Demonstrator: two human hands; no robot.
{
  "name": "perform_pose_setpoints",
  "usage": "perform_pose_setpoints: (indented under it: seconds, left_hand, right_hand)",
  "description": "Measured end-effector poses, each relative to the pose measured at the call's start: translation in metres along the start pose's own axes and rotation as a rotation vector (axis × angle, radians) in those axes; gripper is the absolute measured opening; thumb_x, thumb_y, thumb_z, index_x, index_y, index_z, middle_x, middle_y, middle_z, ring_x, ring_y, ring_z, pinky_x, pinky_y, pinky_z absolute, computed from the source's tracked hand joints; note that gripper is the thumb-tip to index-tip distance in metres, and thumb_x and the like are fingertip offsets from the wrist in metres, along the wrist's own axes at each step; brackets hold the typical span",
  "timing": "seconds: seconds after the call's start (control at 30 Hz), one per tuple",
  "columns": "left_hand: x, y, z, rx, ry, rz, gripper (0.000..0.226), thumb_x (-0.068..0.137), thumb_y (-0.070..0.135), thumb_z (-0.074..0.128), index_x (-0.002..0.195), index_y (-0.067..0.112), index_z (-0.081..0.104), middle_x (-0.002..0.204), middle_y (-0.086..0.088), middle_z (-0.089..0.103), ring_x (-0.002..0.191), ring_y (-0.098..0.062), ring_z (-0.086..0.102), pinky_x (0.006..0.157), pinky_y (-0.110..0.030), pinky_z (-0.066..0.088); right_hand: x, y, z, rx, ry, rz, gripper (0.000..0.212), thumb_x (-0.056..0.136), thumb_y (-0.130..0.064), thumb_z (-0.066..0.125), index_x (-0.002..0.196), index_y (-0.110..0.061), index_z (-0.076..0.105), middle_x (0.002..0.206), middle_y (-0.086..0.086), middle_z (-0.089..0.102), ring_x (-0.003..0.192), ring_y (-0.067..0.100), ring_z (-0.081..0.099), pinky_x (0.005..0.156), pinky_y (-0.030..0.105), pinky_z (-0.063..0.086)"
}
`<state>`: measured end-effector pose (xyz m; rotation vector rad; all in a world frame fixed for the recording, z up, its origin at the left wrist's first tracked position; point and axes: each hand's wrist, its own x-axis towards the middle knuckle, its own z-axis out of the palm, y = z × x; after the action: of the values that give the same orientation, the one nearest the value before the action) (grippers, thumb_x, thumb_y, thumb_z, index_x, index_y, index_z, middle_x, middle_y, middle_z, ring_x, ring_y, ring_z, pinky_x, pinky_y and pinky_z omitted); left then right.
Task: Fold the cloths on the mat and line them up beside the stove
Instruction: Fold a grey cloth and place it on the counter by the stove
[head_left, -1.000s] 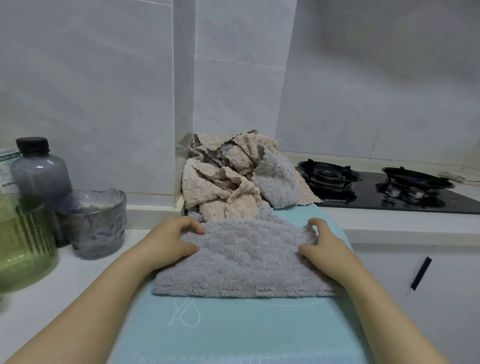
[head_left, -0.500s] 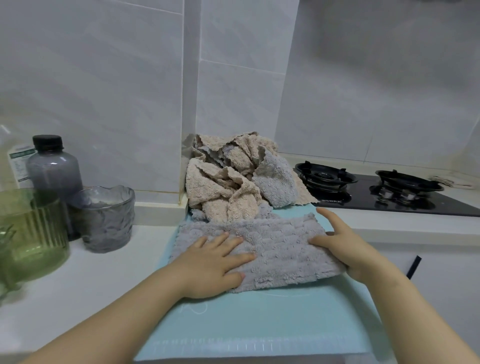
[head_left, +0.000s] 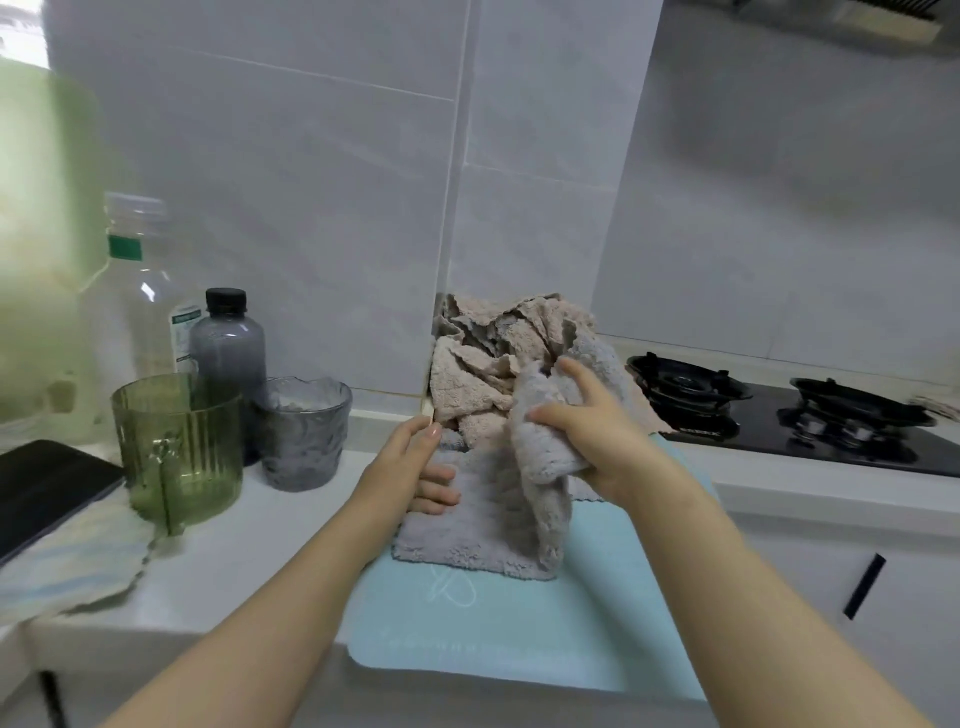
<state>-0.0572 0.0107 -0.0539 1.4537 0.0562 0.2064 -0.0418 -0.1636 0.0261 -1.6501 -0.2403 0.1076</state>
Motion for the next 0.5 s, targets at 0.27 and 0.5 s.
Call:
perform_pose_setpoints:
  seconds: [0.27,0.5]
  left_hand:
    - [0.001,0.0,-0.009,0.122,-0.057,0.024,0.03,0.091,0.028,0.056,0.12,0.025,0.062,0.094,0.0,0.062,0.09,-0.014,0.059,0.084,-0.028,0.047]
    - [0.005,-0.008,-0.013,0.257,0.028,0.057,0.018,0.077,0.002,0.071,0.073,0.019,0.07,0.063,0.002,0.062,0.062,-0.011,0.055,0.061,-0.016,0.048]
  right_hand:
    - [-0.006,0.022,0.034,0.075,-0.035,0.067,0.046,0.095,-0.009,0.047,0.138,-0.015,0.032,0.095,0.014,0.061,0.063,0.02,0.061,0.056,0.029,0.052]
    - [-0.01,0.049,0.023,-0.611,0.048,-0.203,0.02,0.09,-0.015,0.056,0.108,-0.023,0.058,0.09,-0.002,0.061,0.076,0.013,0.054,0.063,0.021,0.04]
